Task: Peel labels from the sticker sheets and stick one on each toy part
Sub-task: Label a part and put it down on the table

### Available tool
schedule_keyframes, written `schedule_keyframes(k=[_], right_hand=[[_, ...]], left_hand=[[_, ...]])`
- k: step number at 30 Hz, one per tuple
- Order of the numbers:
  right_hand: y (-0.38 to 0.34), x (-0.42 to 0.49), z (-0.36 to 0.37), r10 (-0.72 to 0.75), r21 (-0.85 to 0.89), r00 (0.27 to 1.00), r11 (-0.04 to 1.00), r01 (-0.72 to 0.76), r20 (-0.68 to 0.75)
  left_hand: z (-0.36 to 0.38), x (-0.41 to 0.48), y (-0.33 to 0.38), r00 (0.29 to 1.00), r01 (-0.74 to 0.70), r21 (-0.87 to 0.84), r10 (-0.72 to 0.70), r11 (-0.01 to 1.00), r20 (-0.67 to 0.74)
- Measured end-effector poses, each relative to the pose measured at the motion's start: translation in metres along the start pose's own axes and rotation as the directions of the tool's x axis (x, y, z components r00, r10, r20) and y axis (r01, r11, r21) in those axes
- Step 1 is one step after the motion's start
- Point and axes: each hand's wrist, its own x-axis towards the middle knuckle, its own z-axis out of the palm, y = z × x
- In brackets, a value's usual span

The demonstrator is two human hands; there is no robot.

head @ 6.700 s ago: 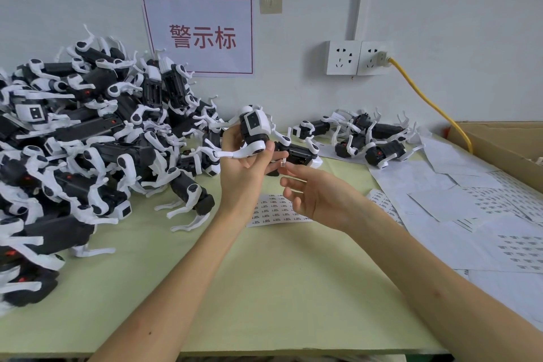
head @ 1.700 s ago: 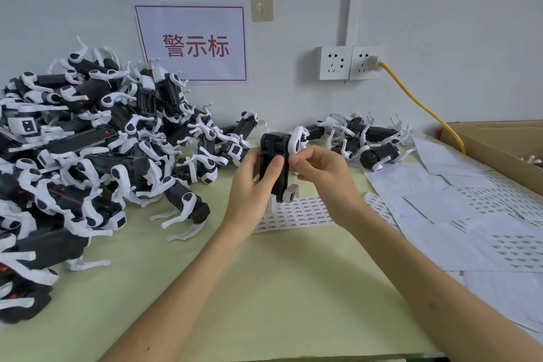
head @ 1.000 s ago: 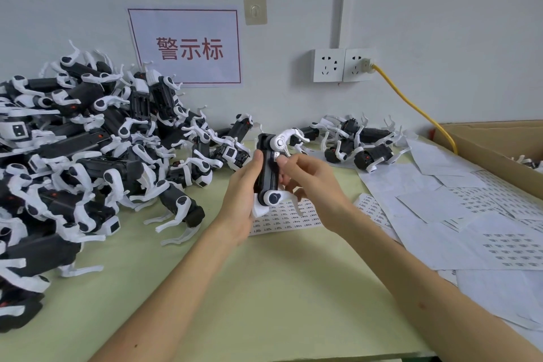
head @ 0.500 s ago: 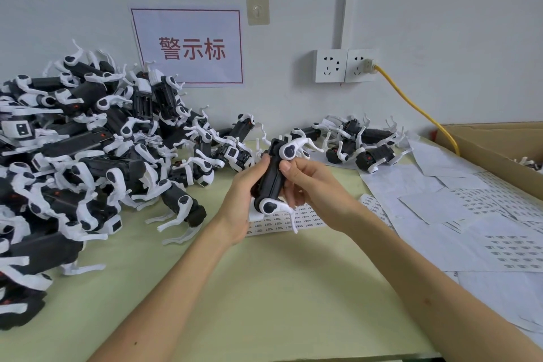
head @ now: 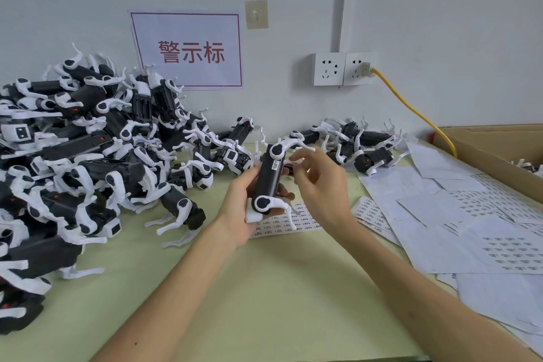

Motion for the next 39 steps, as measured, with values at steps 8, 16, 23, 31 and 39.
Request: schedule_keyframes(k=[8, 16, 23, 31, 39], right_hand=[[0.007, 0.005, -0.005, -0.063, -0.017, 0.996, 0.998, 0.062, -0.058], [0.011, 0.011, -0.009, -0.144, -0.188, 0.959, 0.963, 0.193, 0.246], [0.022, 0.02, -0.019, -0.107, -0.26, 0.939, 0.945, 0.198, 0.327], [0.024, 0.025, -0.035, 0.181, 0.093, 0.939, 0.972, -0.217, 0.293], [0.02, 0.039, -0.044, 0.443, 0.39, 0.728, 0.634, -0.667, 0.524]], left_hand=[[-0.004, 0.003, -0.001, 0.995, 0.037, -0.055, -0.042, 0.998, -0.086], [-0.008, 0.005, -0.004, 0.98, 0.169, 0.047, -0.163, 0.984, -0.119], [-0.01, 0.006, -0.002, 0.981, 0.171, 0.046, -0.166, 0.984, -0.098], [-0.017, 0.011, 0.002, 0.998, 0.039, -0.188, -0.047, 0.981, -0.034], [-0.016, 0.014, -0.005, 0.973, 0.036, -0.105, -0.059, 0.994, -0.223]])
